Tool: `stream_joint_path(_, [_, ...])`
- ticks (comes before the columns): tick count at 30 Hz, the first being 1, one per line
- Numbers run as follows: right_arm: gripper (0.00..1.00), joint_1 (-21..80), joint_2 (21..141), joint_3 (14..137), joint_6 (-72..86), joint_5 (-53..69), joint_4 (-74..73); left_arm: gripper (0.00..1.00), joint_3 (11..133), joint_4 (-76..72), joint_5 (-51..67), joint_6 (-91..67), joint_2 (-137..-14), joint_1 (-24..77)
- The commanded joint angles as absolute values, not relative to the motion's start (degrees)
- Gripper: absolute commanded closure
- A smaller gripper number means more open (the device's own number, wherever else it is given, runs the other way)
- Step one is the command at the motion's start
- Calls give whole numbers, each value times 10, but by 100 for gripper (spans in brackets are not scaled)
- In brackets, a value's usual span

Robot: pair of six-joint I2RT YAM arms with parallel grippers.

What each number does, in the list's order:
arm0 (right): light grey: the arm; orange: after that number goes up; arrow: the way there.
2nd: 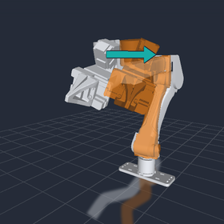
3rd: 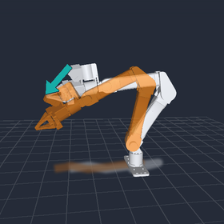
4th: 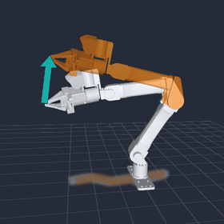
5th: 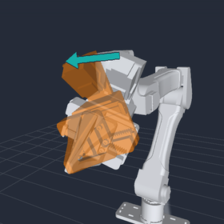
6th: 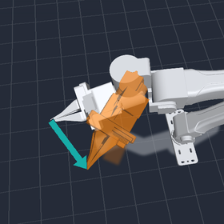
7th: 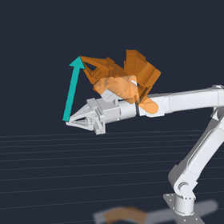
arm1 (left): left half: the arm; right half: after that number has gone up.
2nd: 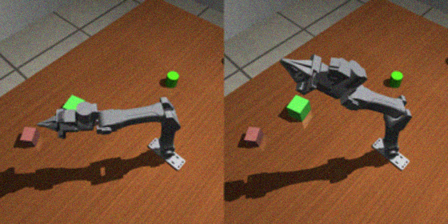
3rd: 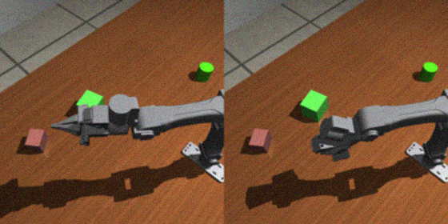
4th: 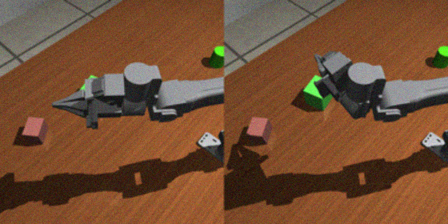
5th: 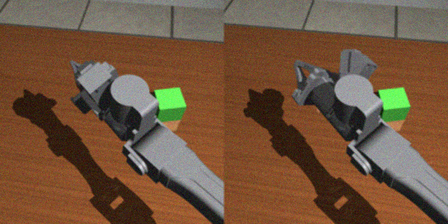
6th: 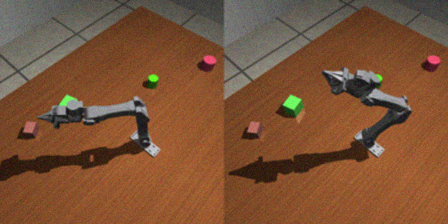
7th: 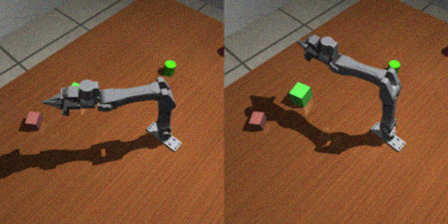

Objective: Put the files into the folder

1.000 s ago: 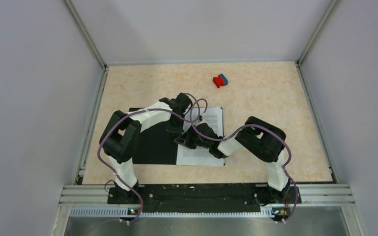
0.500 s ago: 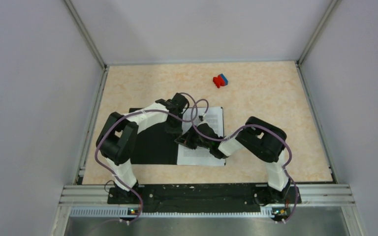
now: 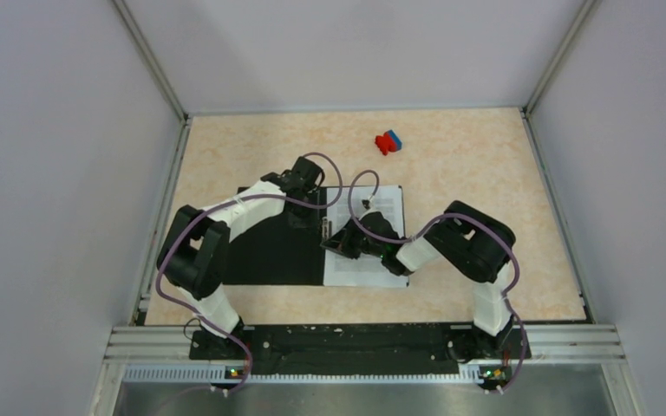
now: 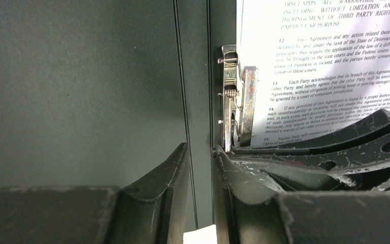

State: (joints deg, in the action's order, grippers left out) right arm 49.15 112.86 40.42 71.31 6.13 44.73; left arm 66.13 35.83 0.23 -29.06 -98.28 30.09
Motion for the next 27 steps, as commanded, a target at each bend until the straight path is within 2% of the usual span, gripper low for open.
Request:
stream_joint_path(1, [100,460,1172,355,623,43,256,71,679,341,35,-298,-970,300])
stream_joint_path(9, [100,447,1189,360,605,62,224,72,697,312,54,-300,-1007,310])
stream_joint_path(19, [100,448,1209,392,626,46,153,74,706,310,7,-301,-1056,315])
stream_joint_path(23, [100,448,1206,410,635,25,114,79,700,310,-20,-303,-1069,318])
stream_joint_path(27, [100,448,1208,416,641,18,106,89,699,318,-43,-307,-1087,323])
